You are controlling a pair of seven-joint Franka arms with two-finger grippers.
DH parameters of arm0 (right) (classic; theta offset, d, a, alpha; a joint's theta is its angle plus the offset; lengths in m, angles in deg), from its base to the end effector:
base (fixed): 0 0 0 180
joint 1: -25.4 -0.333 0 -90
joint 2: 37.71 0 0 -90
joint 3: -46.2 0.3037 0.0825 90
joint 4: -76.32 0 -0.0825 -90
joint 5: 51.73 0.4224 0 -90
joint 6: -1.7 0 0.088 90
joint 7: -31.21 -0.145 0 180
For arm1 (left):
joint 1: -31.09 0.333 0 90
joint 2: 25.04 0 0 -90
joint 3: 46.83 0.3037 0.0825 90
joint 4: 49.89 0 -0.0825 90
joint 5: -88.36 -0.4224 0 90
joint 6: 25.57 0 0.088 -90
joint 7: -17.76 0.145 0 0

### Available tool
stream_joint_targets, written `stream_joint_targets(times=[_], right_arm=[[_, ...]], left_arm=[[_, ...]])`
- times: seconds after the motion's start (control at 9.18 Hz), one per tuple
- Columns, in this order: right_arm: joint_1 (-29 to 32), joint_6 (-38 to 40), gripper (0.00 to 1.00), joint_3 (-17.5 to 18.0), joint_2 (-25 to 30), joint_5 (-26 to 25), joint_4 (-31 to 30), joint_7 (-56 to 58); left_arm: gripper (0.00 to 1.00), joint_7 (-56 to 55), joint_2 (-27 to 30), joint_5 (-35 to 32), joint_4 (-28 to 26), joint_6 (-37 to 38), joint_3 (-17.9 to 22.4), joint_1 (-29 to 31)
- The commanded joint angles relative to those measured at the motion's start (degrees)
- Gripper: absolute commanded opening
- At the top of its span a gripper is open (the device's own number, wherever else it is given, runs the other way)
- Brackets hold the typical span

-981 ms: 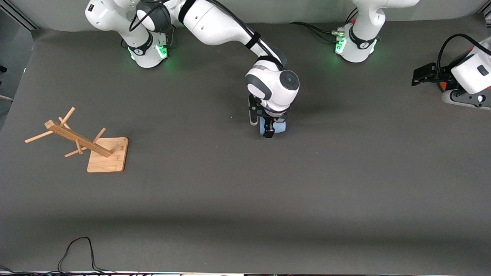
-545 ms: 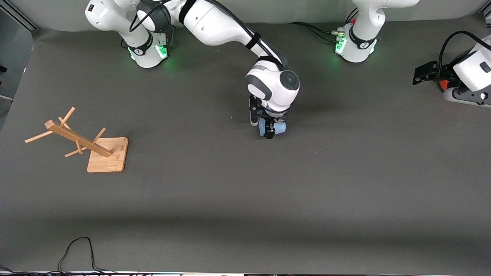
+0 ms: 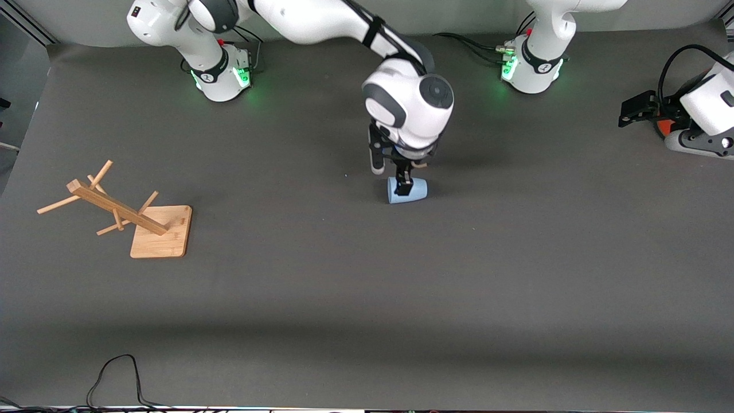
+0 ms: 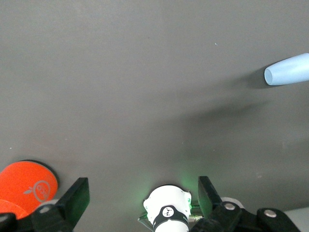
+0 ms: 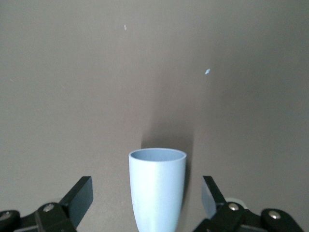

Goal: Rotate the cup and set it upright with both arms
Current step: 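Release the cup on its side while the left gripper approaches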

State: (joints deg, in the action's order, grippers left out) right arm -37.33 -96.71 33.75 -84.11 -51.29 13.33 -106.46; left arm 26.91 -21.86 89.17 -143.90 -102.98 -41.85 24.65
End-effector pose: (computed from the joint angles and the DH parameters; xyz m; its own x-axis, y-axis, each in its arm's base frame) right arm 0.4544 0.6121 0.2708 0.0941 -0.9685 0.2307 -0.9955 -0.0946 0.0087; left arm 0.5409 -0.0151 0.5556 0.9558 -0.1877 -0.2263 -0.1797 -0.9822 0.0556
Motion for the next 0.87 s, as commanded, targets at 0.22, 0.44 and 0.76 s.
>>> stream_joint_targets(times=[0.22, 0.44, 0.76], right_arm=[[8.12, 16.81, 1.0, -0.21, 14.55, 0.18, -3.1, 23.0], [13.57, 21.13, 1.0, -0.56, 22.02, 0.09, -5.99, 36.36], [23.4, 22.56, 1.0, -0.48, 32.04, -0.61, -13.18, 58.94]], left_arm=[[1.0, -1.23, -2.2, -1.17, 0.23, -3.35, -5.14, -1.73], [1.0, -9.54, -6.05, -1.26, 2.93, -4.68, -11.1, -1.73], [1.0, -22.91, -14.83, -2.56, 9.87, -4.94, -17.98, -4.52]])
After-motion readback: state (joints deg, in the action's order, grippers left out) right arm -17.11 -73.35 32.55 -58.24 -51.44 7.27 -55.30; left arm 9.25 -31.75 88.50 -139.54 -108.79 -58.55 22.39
